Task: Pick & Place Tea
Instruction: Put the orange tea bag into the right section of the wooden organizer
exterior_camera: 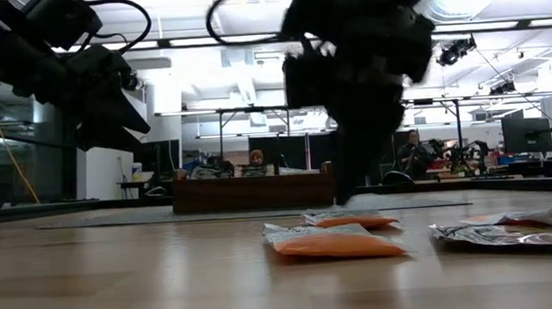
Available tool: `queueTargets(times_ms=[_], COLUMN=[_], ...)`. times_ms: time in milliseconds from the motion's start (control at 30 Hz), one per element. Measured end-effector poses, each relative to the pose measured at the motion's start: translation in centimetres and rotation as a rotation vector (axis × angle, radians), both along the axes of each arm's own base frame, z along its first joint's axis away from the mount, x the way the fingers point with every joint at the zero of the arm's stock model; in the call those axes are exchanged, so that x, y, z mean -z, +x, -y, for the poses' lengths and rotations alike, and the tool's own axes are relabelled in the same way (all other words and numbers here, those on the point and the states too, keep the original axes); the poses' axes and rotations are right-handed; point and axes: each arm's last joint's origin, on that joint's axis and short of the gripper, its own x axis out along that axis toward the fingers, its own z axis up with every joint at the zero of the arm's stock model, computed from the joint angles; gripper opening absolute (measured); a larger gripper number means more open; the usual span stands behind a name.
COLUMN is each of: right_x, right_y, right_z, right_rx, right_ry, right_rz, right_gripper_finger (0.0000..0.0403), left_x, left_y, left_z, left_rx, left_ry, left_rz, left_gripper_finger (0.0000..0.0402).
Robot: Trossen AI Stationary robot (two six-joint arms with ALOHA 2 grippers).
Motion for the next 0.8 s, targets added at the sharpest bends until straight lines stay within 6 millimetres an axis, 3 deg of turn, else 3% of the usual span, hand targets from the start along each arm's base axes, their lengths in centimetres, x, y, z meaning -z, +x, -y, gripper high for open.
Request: queueTargets(times_ms=[367, 800], right_x=[1.8, 3.8], right_y=[-1.5, -3.6], right_z=[0.1, -1.3], right_rx=[0.060, 0.109], right_ry=[-0.042, -0.222], right_rz=[-0.051, -0.025], right_gripper_finger=[0.0225, 0.0196], left_x=[0.0, 0.2], left_y=[0.0, -0.1], left_z=[0.0, 0.0], left_rx=[-0.001, -0.014], left_ry=[0.000, 0.005], left_rz=[0.000, -0.022], left_gripper_finger=[0.0271, 0.0271])
